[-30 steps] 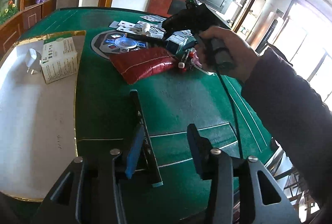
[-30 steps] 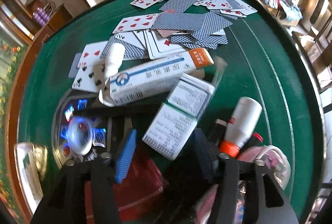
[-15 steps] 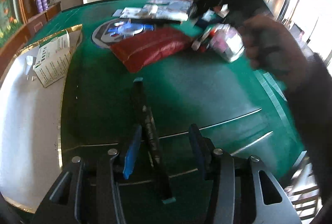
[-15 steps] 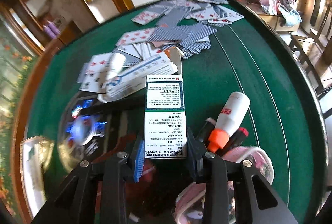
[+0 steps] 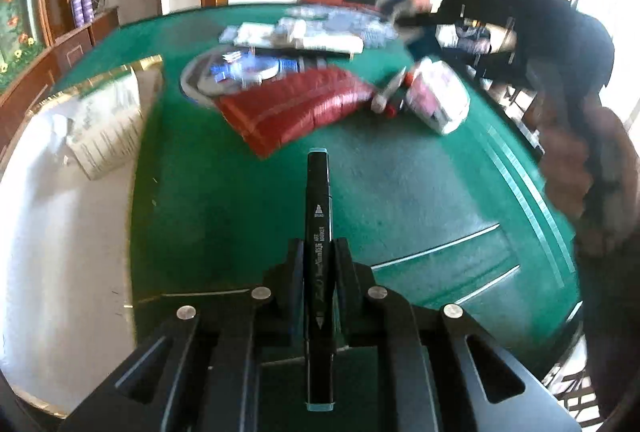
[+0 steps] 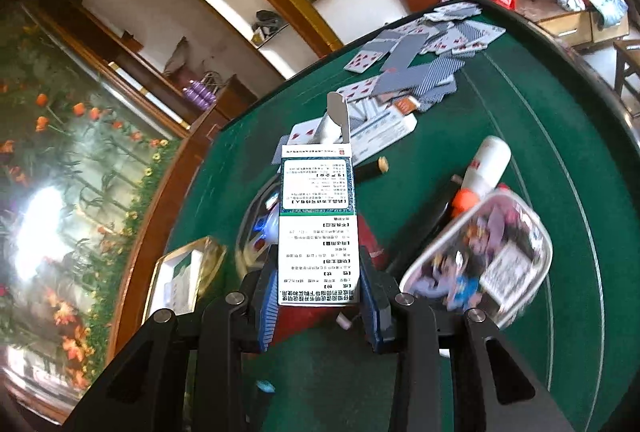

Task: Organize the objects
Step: 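Grasp the small white-and-blue box with the right tool and lift it, then lower the marker into the tray with the left tool while the right tool places the small box there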

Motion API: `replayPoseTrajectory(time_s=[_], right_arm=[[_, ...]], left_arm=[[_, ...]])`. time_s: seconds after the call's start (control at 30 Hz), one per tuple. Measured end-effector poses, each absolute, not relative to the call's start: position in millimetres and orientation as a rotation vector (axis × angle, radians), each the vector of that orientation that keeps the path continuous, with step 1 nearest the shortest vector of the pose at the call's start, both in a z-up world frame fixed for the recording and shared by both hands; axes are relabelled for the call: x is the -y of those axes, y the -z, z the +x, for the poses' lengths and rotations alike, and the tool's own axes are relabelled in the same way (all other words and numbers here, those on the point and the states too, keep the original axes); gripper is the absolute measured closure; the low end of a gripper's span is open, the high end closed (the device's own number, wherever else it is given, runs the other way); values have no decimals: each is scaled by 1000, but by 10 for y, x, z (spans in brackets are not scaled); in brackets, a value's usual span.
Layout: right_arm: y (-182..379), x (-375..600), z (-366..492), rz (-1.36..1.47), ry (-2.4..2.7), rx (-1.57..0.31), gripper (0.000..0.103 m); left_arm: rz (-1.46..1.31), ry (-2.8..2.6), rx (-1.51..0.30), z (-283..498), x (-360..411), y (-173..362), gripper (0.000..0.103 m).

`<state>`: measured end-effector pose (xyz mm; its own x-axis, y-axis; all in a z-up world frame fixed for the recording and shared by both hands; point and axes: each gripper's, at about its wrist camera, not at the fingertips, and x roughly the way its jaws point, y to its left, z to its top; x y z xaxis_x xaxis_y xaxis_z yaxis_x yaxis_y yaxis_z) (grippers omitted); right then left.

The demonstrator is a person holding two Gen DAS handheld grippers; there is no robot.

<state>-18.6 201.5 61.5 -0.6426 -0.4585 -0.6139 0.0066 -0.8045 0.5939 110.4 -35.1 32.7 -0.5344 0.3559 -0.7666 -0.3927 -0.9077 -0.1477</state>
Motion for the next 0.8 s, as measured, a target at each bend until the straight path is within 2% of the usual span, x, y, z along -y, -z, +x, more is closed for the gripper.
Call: replayPoseTrajectory(time_s=[0.2,0.37,0.57,0.8], right_arm=[[-633,-1914,-43,1162,2432,809,65],[-766,-1600,-21,1152,2359,738,65],[-764,-959,-149,1190,2205,666,65],[-548,-155,-391,1284,2055,593,65]], left_arm=[[-1078,-2504,91,1156,766,-775,89],[-1084,-2641,173,914,1459,-996,89],[-1245,-2752,213,334,2347,-889,89],[-1399,-2753,236,-298,2803,-605,89]])
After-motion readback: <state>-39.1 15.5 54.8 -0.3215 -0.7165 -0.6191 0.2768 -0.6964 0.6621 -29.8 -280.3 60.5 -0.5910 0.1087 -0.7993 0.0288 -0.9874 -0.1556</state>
